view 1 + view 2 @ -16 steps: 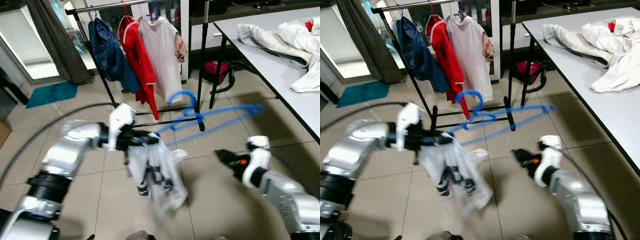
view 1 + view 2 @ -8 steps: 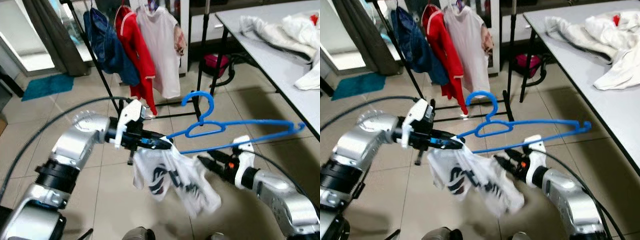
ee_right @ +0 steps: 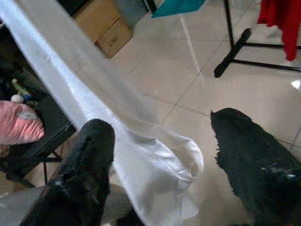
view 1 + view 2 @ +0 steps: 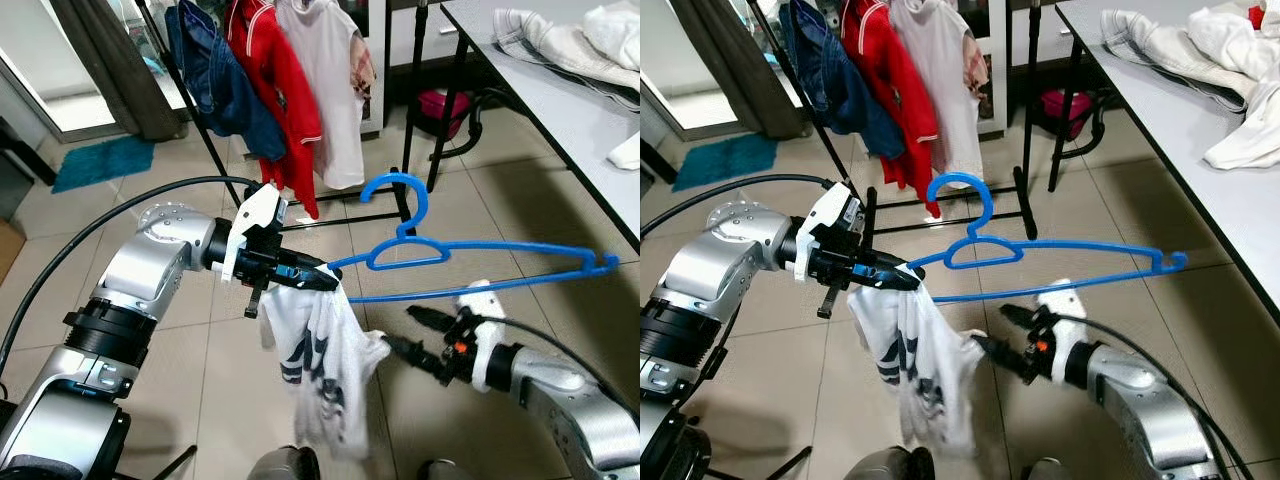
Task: Hang hanger
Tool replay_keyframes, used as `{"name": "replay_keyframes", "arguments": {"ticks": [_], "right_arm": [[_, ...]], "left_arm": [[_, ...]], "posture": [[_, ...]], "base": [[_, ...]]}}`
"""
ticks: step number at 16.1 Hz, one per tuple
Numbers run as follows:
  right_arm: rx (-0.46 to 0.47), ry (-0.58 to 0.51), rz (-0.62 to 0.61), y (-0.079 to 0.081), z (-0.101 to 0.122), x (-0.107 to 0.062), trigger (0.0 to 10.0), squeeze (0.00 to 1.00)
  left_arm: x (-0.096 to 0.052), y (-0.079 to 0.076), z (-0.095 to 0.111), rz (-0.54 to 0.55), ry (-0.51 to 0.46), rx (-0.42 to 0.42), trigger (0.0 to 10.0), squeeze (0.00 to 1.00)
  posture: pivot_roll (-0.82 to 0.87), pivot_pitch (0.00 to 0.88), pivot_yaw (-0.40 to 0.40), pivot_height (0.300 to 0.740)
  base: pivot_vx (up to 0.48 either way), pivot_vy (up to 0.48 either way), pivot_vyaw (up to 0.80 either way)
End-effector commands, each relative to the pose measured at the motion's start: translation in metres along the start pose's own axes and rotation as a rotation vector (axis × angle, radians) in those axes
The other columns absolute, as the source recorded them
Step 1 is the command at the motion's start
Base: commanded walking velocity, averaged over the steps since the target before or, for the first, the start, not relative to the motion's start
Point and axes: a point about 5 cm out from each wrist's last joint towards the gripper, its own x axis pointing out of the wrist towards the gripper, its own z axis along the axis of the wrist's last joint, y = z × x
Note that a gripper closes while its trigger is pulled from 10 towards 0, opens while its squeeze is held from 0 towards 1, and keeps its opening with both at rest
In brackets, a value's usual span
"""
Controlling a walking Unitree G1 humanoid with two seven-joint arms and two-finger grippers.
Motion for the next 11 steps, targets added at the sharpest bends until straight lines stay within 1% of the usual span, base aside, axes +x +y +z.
{"name": "replay_keyframes", "arguments": {"ticks": [1,4,5,6,7,9,11], "right_arm": [[-0.011,-0.010,0.019,0.005,0.000,0.004,10.0,1.00],[-0.065,0.023,-0.015,0.002,-0.002,0.015,10.0,1.00],[-0.078,0.039,-0.020,0.001,-0.003,0.017,10.0,0.30],[-0.094,0.062,-0.042,-0.002,-0.005,0.019,10.0,0.00],[-0.119,0.091,-0.082,-0.008,-0.008,0.023,10.0,0.00],[-0.130,0.090,-0.118,-0.014,-0.009,0.029,10.0,0.00],[-0.139,0.084,-0.130,-0.017,-0.009,0.037,10.0,0.00]], "left_arm": [[-0.004,0.001,0.011,-0.012,-0.015,0.030,0.0,0.00],[-0.006,0.000,0.014,-0.023,-0.012,0.034,0.0,0.00],[-0.007,0.000,0.014,-0.025,-0.009,0.034,0.0,0.00],[-0.008,-0.001,0.014,-0.028,-0.006,0.033,0.0,0.00],[-0.009,-0.001,0.014,-0.034,-0.003,0.033,0.0,0.00],[-0.009,-0.002,0.016,-0.046,0.000,0.033,0.0,0.00],[-0.008,-0.002,0.017,-0.056,0.003,0.036,0.0,0.00]], "posture": [[0.05,0.152,0.189,0.740],[0.06,0.157,0.184,0.740],[0.06,0.159,0.184,0.740],[0.07,0.160,0.185,0.740],[0.07,0.160,0.185,0.740],[0.07,0.162,0.192,0.740],[0.07,0.162,0.195,0.740]], "base": [[0.000,0.000,0.00],[0.000,0.000,0.00],[0.000,0.000,0.00],[0.000,0.000,0.00],[0.000,0.000,0.00],[0.000,0.000,0.00],[0.000,0.000,0.00]]}}
